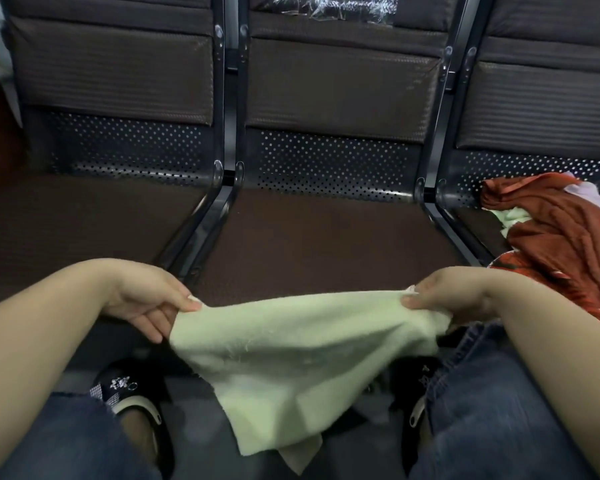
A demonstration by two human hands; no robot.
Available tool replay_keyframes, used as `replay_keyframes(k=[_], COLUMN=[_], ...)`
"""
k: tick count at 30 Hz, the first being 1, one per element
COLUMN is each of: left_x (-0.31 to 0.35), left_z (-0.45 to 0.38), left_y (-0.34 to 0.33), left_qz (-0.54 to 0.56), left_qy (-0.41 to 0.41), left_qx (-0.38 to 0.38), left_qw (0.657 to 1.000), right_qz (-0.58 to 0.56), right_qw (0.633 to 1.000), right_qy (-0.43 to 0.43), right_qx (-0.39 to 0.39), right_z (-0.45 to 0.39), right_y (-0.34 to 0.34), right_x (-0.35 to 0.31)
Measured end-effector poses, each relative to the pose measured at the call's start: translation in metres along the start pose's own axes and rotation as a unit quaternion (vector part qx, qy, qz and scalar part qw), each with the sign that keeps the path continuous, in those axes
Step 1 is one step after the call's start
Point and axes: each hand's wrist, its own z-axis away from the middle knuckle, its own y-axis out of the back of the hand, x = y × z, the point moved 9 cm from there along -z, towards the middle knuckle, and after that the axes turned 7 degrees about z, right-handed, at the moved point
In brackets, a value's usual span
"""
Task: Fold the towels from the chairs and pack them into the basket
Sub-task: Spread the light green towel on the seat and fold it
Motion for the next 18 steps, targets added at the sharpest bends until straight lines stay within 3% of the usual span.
replay_keyframes(k=[3,6,8,11,13,15,17,18], left_x=[0.004,0.024,0.039,0.050,0.052,0.053,0.060,0.066], left_z=[-0.004,-0.009,-0.009,-0.012,-0.017,-0.025,-0.032,-0.031], left_y=[0.005,0.034,0.047,0.057,0.062,0.058,0.052,0.047], left_qz=[0.027,-0.002,-0.062,-0.029,0.072,0.157,0.143,0.103], left_qy=[-0.016,-0.097,-0.135,-0.155,-0.162,-0.175,-0.200,-0.213], left_qx=[0.018,0.164,0.251,0.324,0.349,0.345,0.361,0.378], left_qw=[0.999,0.982,0.957,0.933,0.920,0.908,0.900,0.895], right_qz=[0.011,0.072,0.166,0.312,0.292,0.170,0.062,0.071], right_qw=[0.999,0.988,0.961,0.891,0.885,0.918,0.930,0.922], right_qy=[-0.030,-0.012,0.002,-0.007,-0.022,-0.028,-0.017,-0.011], right_qx=[0.018,0.137,0.221,0.329,0.363,0.356,0.362,0.380], right_z=[0.000,-0.006,-0.009,-0.008,-0.014,-0.027,-0.033,-0.033], right_y=[0.011,0.036,0.053,0.070,0.076,0.077,0.074,0.074], right_x=[0.010,0.004,-0.009,-0.033,-0.034,-0.021,-0.015,-0.018])
